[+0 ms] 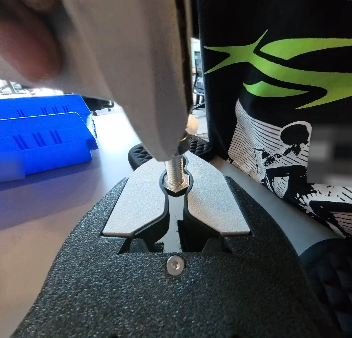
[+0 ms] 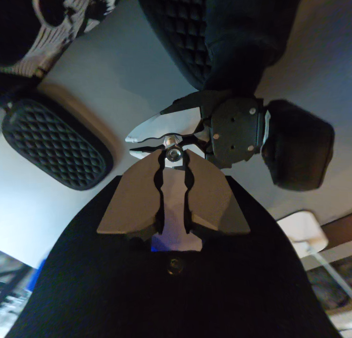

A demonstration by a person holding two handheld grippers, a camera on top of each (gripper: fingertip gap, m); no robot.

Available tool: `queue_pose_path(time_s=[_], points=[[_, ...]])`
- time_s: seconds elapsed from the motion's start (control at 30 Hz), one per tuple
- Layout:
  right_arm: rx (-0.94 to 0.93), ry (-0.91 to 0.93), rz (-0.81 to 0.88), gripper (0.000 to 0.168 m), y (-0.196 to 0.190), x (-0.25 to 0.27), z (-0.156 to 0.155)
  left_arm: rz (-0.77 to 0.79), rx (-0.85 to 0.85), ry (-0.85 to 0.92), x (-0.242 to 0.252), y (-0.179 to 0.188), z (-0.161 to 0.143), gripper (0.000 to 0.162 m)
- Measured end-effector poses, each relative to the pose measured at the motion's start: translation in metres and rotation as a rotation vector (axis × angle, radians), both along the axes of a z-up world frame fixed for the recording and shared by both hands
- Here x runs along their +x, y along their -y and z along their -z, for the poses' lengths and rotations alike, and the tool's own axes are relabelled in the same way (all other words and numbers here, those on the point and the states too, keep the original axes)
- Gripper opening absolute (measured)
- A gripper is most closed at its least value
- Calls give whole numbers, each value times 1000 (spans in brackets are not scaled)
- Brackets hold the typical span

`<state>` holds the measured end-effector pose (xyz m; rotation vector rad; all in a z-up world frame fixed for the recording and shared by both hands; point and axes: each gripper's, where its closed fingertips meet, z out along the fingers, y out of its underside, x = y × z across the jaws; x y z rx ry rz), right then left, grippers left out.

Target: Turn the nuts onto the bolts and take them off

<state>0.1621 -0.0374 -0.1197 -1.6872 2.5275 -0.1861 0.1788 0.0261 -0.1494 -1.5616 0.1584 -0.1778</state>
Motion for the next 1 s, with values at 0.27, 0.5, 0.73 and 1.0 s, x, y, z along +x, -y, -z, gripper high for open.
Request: queue_pose_path(time_s=[0.27, 0.5, 0.73, 1.0], points=[[28, 11, 732, 17, -2, 0, 0, -5, -4, -5, 0, 0, 1, 10], [1, 14, 719, 25, 1, -1, 0, -7, 3, -2, 0, 0, 0, 10], [-84, -74, 179, 42, 9, -6, -8, -5, 2, -2, 0, 0, 0, 10], [-25, -19, -237, 29, 3, 4, -4, -4, 7, 3, -1, 1, -1, 10]])
